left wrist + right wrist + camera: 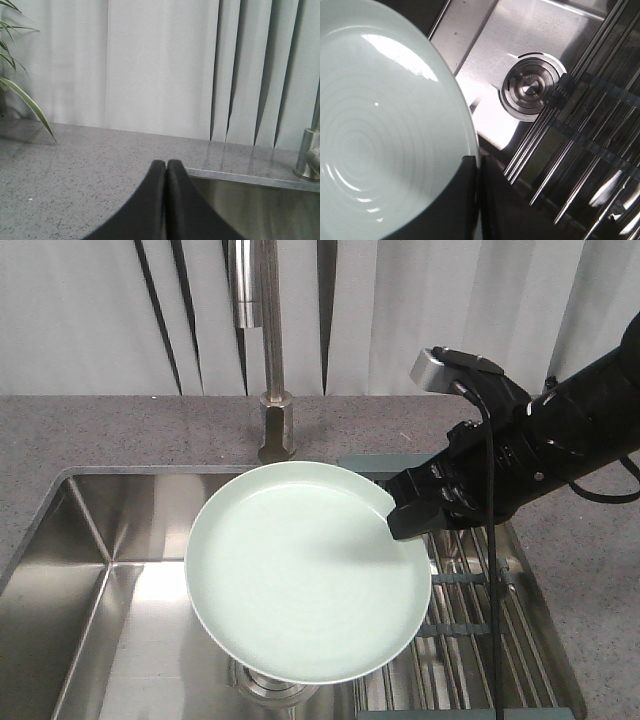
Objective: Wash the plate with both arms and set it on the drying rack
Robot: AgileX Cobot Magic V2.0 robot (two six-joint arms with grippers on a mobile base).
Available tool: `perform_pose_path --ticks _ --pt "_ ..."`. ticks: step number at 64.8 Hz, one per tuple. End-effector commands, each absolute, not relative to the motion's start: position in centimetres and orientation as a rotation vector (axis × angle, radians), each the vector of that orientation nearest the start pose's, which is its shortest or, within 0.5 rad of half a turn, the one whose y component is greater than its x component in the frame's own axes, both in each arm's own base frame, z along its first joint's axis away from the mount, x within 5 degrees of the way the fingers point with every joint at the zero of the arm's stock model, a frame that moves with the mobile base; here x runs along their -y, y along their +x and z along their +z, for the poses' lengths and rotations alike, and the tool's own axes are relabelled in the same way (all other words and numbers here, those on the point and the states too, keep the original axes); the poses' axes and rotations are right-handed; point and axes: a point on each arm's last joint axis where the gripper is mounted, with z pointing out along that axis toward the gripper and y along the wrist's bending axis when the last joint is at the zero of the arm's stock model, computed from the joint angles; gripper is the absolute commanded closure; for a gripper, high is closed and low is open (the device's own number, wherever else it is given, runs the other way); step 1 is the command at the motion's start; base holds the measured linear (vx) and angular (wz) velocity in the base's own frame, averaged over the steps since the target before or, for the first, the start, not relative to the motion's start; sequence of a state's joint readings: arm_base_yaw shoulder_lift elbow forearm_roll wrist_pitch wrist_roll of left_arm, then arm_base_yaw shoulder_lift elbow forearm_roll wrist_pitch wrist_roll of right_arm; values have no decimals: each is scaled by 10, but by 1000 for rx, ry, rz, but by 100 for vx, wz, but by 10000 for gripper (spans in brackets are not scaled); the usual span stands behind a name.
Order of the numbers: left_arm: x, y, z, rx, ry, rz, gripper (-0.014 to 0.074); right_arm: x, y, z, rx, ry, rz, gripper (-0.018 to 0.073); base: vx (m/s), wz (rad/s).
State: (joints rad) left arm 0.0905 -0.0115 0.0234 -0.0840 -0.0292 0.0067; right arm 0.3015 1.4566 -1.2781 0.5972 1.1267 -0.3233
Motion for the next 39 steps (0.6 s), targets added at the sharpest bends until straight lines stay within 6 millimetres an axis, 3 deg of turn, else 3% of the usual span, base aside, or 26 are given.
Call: perform_pose_path --ticks 1,39 --pt "-5 52 224 -1346 -122 4 603 -131 259 357 -2510 -594 838 564 4 -5" --pt "-5 52 224 -1347 -123 4 603 -131 259 357 -2506 -589 836 564 0 0"
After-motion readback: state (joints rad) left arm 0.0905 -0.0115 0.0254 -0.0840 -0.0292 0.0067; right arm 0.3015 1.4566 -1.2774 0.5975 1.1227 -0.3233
